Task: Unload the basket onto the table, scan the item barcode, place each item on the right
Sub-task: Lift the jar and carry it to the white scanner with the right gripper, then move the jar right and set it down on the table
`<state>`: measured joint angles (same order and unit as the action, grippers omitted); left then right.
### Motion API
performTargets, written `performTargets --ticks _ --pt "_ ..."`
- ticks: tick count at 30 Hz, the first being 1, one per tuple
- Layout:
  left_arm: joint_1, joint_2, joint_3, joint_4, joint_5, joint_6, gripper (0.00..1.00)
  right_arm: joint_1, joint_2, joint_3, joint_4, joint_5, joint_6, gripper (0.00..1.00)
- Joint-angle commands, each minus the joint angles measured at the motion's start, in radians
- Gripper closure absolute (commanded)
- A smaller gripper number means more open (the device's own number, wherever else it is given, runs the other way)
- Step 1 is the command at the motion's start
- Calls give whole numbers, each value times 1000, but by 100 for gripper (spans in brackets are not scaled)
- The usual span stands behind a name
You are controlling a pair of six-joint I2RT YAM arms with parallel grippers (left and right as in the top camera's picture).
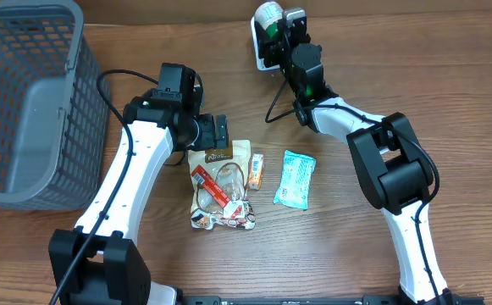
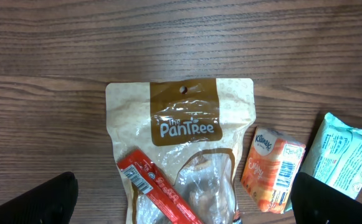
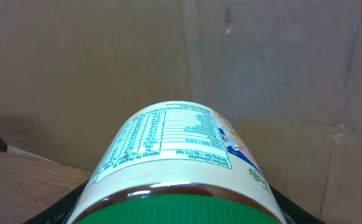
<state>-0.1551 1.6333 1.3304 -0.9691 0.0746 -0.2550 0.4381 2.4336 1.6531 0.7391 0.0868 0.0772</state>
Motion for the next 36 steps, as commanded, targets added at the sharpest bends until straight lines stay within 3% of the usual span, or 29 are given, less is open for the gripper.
performTargets --ticks 1,8,21,28,32,36 --pt "4 -16 13 1 0 -7 0 -7 31 32 18 10 10 96" --pt "4 -16 13 1 0 -7 0 -22 74 58 69 9 106 96" --pt "4 -16 13 1 0 -7 0 -21 79 163 -7 -21 106 96" --pt "4 -16 13 1 0 -7 0 -21 -26 161 6 -22 106 97" --pt "4 -16 13 1 0 -7 0 -20 -153 161 -101 -68 106 96" --pt "4 -16 13 1 0 -7 0 -21 -314 161 -374 -70 106 96"
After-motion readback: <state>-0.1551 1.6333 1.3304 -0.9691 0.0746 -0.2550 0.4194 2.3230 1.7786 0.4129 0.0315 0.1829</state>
